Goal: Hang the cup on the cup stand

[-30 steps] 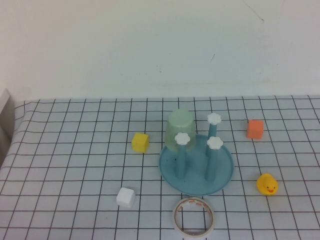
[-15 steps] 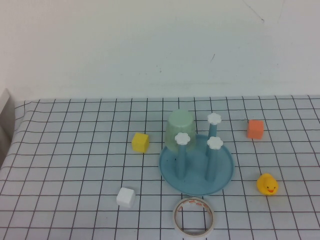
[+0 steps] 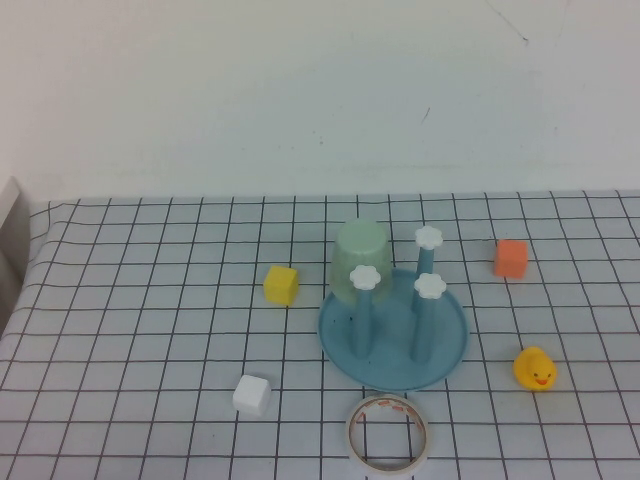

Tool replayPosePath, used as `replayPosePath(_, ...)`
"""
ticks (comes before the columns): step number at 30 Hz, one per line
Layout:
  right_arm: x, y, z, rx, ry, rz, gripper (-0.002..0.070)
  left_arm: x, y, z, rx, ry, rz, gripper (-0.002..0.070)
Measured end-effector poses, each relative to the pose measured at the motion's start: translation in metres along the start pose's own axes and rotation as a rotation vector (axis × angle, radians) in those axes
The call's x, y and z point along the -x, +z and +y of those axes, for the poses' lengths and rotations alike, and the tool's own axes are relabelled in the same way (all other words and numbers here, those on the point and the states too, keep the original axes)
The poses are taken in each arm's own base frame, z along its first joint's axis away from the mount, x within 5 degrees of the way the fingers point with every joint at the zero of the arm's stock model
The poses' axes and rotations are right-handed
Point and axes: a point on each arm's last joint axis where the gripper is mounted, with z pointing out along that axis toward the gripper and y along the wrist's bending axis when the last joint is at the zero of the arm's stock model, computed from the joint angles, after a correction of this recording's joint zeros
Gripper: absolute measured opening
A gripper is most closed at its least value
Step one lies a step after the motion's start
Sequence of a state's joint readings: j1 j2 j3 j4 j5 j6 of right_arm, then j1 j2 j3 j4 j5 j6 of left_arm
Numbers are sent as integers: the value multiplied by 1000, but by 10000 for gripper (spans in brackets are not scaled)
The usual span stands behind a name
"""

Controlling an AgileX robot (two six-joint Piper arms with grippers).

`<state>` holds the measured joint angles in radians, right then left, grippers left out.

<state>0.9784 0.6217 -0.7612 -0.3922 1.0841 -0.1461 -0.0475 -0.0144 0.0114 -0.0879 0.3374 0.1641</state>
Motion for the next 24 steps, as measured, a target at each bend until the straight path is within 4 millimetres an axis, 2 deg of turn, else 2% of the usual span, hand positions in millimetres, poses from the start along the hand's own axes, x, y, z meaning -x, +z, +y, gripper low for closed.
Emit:
replayPosePath(20, -1, -1, 0, -3, 3, -4, -1, 0, 0, 0, 0, 0, 0, -1)
replayPosePath(24, -11, -10, -5, -43, 97, -23, -1, 0, 0, 0, 0, 0, 0, -1)
